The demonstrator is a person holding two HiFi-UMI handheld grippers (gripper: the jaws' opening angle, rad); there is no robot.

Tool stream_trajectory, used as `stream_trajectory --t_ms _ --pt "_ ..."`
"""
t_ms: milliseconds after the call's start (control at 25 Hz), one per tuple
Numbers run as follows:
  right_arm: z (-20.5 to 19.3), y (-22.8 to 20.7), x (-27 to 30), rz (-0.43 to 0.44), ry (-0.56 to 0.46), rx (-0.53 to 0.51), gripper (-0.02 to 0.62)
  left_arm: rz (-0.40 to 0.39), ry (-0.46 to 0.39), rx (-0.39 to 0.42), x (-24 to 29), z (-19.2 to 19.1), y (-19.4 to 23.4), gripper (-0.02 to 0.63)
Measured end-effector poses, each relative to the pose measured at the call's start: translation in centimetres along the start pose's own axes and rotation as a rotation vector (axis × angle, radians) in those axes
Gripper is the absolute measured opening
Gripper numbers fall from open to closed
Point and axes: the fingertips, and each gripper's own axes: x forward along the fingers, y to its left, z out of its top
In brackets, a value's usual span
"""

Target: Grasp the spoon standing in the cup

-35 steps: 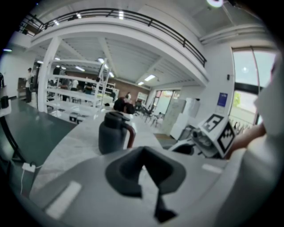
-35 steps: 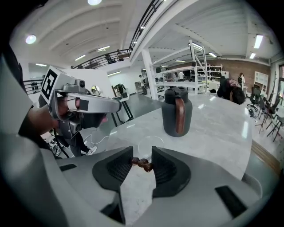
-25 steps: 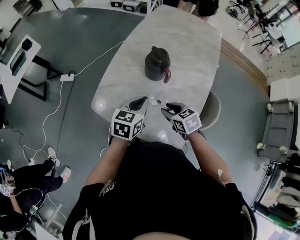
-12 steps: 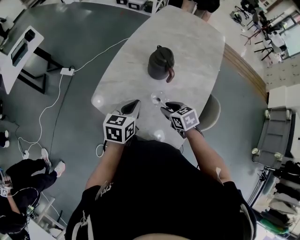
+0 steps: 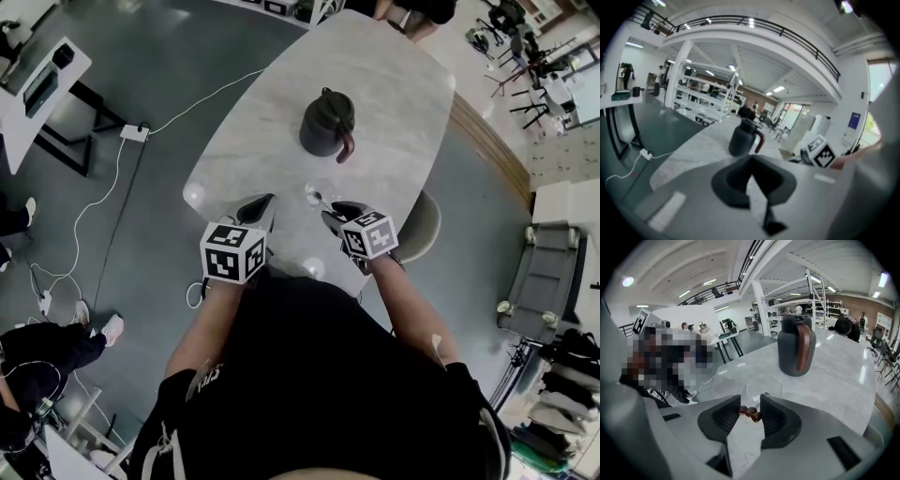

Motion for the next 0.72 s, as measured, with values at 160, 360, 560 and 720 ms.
stream_trajectory --t_ms 160,360,560,720 --pt "-0.4 -0.3 0.0 -0.005 -0.001 0.014 0.123 -0.008 0.003 0.003 -0.1 0.1 -0.2 0.009" --pt "-0.5 -0.5 -0.1 -0.009 0.000 0.026 0.123 -0.029 0.023 0.018 0.0 -0.3 -1.0 0.009" --pt "-0.8 -0.2 0.0 0.038 0.005 0.065 0.124 -0.033 0.029 0.028 0.3 -0.4 -1.1 0.009" --pt "-0.8 -0.4 -0.3 0.033 0.002 0.067 0.124 -0.037 0.038 0.030 0.3 -0.5 -1.5 0.009"
